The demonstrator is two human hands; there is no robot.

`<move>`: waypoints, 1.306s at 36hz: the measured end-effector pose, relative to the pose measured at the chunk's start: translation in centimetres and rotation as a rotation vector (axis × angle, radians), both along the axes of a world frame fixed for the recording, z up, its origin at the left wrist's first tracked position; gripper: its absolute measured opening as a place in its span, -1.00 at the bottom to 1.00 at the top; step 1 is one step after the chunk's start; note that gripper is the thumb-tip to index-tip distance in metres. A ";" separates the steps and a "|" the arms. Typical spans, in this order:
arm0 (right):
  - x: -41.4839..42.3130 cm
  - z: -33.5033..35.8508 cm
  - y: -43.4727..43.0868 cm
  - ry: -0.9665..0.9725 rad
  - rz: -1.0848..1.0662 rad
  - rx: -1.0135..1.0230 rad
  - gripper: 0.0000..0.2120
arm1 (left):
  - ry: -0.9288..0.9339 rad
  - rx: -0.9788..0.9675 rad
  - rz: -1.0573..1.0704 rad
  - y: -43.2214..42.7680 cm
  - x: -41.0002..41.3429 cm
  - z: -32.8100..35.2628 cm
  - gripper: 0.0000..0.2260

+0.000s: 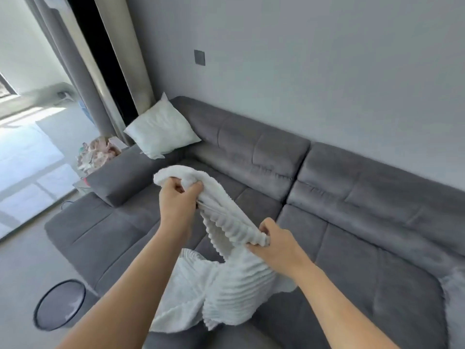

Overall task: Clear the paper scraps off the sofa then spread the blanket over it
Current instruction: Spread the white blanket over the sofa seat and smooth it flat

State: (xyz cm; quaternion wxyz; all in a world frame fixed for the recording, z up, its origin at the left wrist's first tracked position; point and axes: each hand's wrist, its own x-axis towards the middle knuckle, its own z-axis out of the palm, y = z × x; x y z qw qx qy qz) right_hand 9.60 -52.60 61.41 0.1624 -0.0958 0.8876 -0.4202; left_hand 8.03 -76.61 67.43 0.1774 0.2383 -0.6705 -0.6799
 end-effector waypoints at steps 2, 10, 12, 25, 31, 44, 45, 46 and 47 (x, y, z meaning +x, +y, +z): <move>-0.3 -0.1 2.1 0.028 0.002 0.035 -0.52 | 0.029 -0.055 0.033 1.6 -0.2 0.2 -0.78; -3.3 3.8 6.7 0.258 0.135 0.085 -0.56 | 0.180 -0.255 0.111 5.5 -2.2 3.7 -0.65; -4.8 5.3 7.0 0.199 0.234 0.054 -0.60 | 0.208 -0.275 0.133 5.6 -3.6 5.6 -0.65; -10.7 8.8 14.0 0.457 -0.264 -0.116 -0.53 | -0.019 -1.116 -0.446 6.0 -8.5 7.7 -0.61; -12.7 9.5 16.0 0.404 -0.196 -0.089 -0.49 | 0.155 -0.470 -0.586 8.6 -10.5 5.7 -0.62; -20.0 8.6 23.5 0.216 -0.153 0.182 -0.40 | -0.071 -0.448 -1.115 7.3 -22.8 -0.1 -0.52; -20.5 8.2 23.8 0.203 -0.171 0.182 -0.40 | -0.093 -0.465 -1.123 7.1 -23.9 -0.8 -0.53; -20.4 7.8 23.8 0.197 -0.170 0.185 -0.41 | -0.116 -0.516 -1.127 6.9 -24.2 -1.2 -0.58; -20.7 7.4 23.9 0.189 -0.172 0.193 -0.41 | -0.149 -0.607 -1.160 6.9 -25.2 -1.6 -0.64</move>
